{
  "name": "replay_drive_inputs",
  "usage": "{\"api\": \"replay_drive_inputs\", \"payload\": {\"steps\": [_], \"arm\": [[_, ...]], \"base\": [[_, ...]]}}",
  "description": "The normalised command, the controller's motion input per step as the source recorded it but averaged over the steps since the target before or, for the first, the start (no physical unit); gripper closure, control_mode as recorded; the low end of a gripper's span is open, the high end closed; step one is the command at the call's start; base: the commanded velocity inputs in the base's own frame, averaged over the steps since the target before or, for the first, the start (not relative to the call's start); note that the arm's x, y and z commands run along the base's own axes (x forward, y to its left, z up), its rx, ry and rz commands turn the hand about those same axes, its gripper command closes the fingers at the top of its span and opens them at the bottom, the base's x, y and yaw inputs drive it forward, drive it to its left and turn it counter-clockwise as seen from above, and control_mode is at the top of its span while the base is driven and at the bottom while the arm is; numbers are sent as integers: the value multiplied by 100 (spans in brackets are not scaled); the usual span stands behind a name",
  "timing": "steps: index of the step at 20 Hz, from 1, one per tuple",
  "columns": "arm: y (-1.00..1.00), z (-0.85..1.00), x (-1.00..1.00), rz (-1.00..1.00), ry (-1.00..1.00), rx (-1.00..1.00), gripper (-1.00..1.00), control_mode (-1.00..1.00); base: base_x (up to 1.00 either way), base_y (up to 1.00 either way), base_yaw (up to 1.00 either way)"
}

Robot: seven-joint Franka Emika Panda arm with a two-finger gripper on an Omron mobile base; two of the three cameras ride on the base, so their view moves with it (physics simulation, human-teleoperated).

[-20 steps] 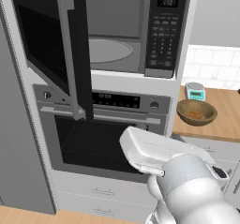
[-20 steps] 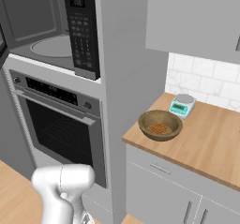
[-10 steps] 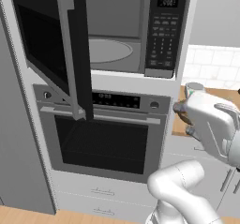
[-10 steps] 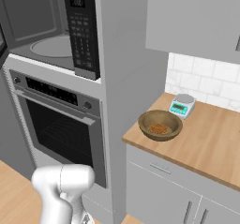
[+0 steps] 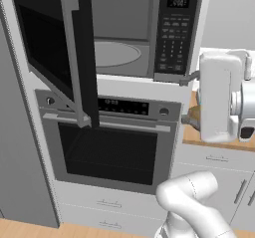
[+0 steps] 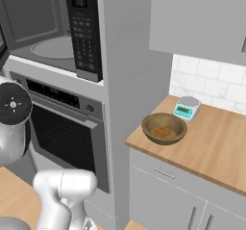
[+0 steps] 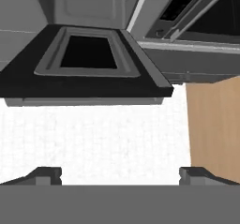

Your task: Open the microwave, place the bowl with waffle inside the microwave, then close the microwave door and turn it on.

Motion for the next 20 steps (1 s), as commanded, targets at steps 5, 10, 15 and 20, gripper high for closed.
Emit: {"api": "replay_drive_inputs", "payload": {"steps": [5, 10, 15, 20], "arm": [[9, -21, 49, 11, 4, 13, -100, -100], [37, -17, 24, 12, -3, 0, -100, -100], [21, -1, 31, 18, -3, 2, -100, -100], [15, -7, 42, 22, -1, 1, -100, -100]], "base": [[0, 0, 0], [0, 0, 0], [0, 0, 0], [0, 0, 0]]}}
